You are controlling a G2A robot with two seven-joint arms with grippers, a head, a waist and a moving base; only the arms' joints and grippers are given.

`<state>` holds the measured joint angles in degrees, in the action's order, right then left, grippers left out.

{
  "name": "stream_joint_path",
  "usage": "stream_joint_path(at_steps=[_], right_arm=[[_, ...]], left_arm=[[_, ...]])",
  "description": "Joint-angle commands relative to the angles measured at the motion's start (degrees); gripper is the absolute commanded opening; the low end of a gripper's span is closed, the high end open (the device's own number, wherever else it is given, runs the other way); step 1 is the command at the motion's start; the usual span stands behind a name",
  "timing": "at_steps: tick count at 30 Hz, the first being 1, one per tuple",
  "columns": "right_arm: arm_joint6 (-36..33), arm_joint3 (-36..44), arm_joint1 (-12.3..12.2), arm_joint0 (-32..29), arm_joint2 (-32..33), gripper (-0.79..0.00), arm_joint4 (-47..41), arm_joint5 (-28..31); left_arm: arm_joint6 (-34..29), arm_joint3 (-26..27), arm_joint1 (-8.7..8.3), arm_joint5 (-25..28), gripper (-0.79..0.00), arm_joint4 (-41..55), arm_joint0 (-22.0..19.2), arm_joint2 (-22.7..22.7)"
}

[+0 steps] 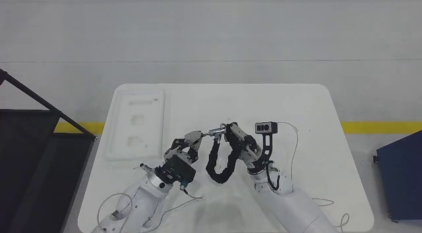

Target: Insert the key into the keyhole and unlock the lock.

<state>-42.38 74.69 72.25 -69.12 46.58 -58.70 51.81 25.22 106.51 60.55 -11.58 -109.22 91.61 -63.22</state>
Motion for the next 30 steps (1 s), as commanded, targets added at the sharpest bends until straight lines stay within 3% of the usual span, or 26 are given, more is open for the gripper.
stream_joint_path(at_steps=[1,10,20,22,23,24,30], right_arm=[[-2.16,-0.41,0.09,-0.02,0.51,-0.785,-1.43,-0.26],[-9.74,1.72,0.55,-1.95,3.01,-0.785,-9.26,-3.12],[-12.73,1.70,1.25,-3.13,5.13,-0.785,-10.79,-5.49],[-13.13,1.65,1.43,-3.26,5.44,-0.785,-10.89,-5.77],[-13.35,1.63,1.51,-3.30,5.57,-0.785,-10.86,-5.91],[-13.48,1.61,1.61,-3.39,5.70,-0.785,-10.96,-6.07],[-14.33,1.51,2.15,-3.75,6.55,-0.785,-11.22,-6.80]], left_arm=[[2.55,-2.06,0.35,-6.40,-0.785,-6.63,-0.14,1.48],[4.83,-8.21,2.32,-16.74,-0.785,-12.45,-4.24,5.87],[3.99,-11.46,3.96,-20.64,-0.776,-14.86,-6.93,8.18],[3.48,-11.80,4.21,-20.77,-0.576,-15.23,-7.18,8.45],[3.37,-11.88,4.32,-20.75,-0.237,-15.19,-7.25,8.55],[3.30,-11.95,4.43,-20.65,0.000,-15.04,-7.30,8.62],[3.63,-11.91,4.85,-19.75,0.000,-13.89,-7.29,8.41]])
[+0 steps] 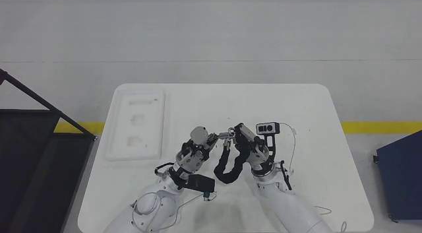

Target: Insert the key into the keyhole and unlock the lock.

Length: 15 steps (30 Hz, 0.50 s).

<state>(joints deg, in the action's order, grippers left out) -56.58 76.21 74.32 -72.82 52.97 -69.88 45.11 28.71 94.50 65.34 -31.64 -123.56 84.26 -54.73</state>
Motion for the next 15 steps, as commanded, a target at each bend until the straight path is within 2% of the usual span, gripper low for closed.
stream_joint_path(at_steps=[1,5,7,8,10,15], right_arm=[[-0.24,0.01,0.17,-0.12,0.35,-0.785,-0.15,-0.16],[-0.41,0.11,0.48,-0.46,1.24,-0.785,-0.57,-0.15],[-0.48,0.28,0.62,-0.65,1.70,-0.785,-1.18,-0.15],[-0.75,0.18,0.69,-0.66,2.18,-0.785,-1.05,0.13],[-0.81,0.10,0.77,-0.54,2.95,-0.785,-0.78,0.19],[-0.90,0.41,0.88,0.03,4.89,-0.785,1.04,0.32]], left_arm=[[0.15,0.20,0.10,0.84,0.000,1.13,0.15,-0.19],[0.24,1.03,0.15,3.83,0.000,3.66,0.67,-0.96],[-0.85,1.33,0.09,8.08,0.000,6.01,1.12,-1.17],[-3.14,1.58,-0.09,13.85,0.000,8.17,1.08,-1.78],[-6.38,1.82,-0.37,21.61,0.000,11.35,0.61,-3.13],[-11.64,1.18,-0.54,37.02,0.000,28.93,-0.36,-7.34]])
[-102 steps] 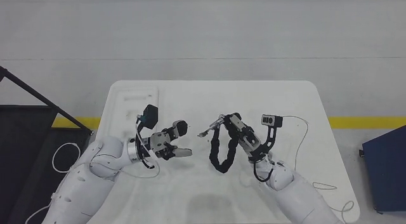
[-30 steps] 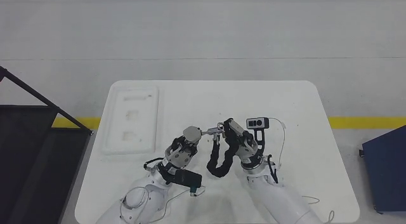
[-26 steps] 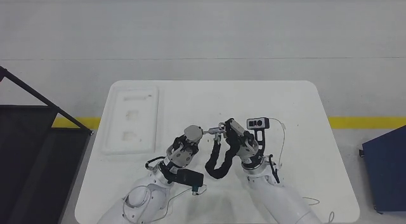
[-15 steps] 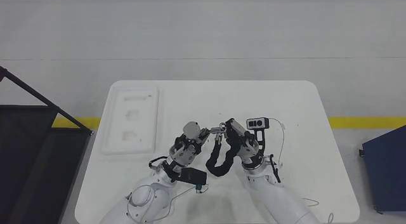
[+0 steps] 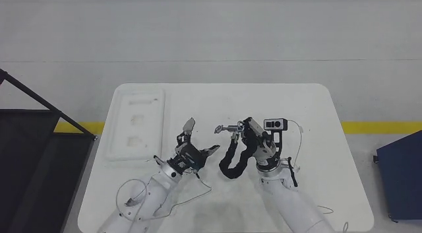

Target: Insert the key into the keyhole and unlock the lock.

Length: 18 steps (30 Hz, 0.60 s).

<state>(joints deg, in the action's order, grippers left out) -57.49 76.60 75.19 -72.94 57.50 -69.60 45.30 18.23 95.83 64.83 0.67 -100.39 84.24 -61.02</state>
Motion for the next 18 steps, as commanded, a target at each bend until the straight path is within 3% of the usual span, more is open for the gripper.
stream_joint_path(at_steps=[1,7,10,13,18], right_arm=[[0.00,-0.45,-0.06,0.58,0.90,-0.785,3.06,0.96],[6.01,-0.21,0.18,1.86,1.74,-0.785,13.22,2.29],[8.89,0.40,0.51,2.38,1.47,-0.785,15.55,1.71],[10.69,0.54,0.90,3.29,1.04,-0.785,16.67,0.97],[12.12,-0.10,1.49,4.79,0.27,-0.785,18.11,0.02]], left_arm=[[-1.96,-0.33,-0.05,7.50,0.000,10.30,-0.64,-2.25],[-11.92,-1.38,-0.86,26.13,0.000,28.14,-2.37,-7.82],[-21.57,-3.43,-1.63,41.96,0.000,42.03,-3.47,-9.43],[-29.18,-3.76,-2.28,48.05,0.000,48.92,-4.71,-10.52],[-34.53,-2.78,-2.82,51.96,0.000,53.34,-4.82,-10.21]])
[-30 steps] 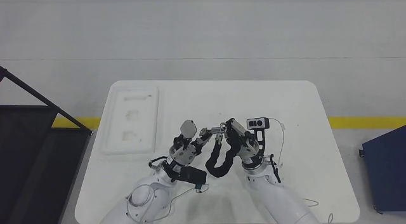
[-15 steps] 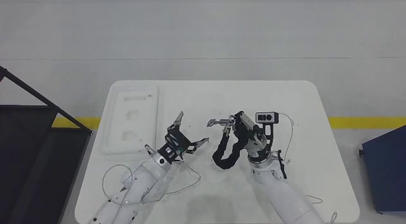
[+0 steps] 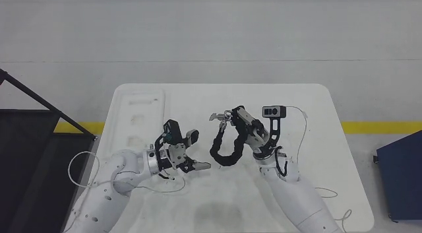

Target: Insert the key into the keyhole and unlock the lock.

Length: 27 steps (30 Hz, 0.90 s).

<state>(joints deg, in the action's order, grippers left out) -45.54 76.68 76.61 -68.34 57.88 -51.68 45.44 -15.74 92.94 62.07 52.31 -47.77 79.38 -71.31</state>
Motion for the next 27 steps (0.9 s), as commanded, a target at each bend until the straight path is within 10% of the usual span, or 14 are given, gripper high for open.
stream_joint_path(at_steps=[1,16,17,18,21,27], right_arm=[[0.52,-0.66,0.22,0.58,-0.20,-0.785,0.56,-0.31],[6.66,-5.54,1.93,2.68,-2.89,-0.785,10.64,0.07],[7.00,-5.69,2.05,2.71,-3.11,-0.785,10.98,0.12],[7.15,-5.75,2.14,2.71,-3.28,-0.785,11.13,0.11],[7.45,-6.02,2.47,2.76,-3.83,-0.785,11.64,0.16],[7.33,-6.22,2.82,2.64,-4.00,-0.785,11.87,0.28]], left_arm=[[-1.49,0.31,-0.17,0.94,0.000,1.96,0.06,0.26],[-9.35,2.33,-1.75,5.02,0.000,12.67,0.15,0.76],[-9.45,2.49,-1.82,5.00,-0.040,12.78,0.19,0.81],[-9.51,2.59,-1.86,4.92,-0.348,12.74,0.22,0.83],[-9.43,2.96,-2.03,4.78,-0.785,12.67,0.42,0.91],[-8.70,3.69,-2.36,4.86,-0.785,11.34,1.02,0.47]])
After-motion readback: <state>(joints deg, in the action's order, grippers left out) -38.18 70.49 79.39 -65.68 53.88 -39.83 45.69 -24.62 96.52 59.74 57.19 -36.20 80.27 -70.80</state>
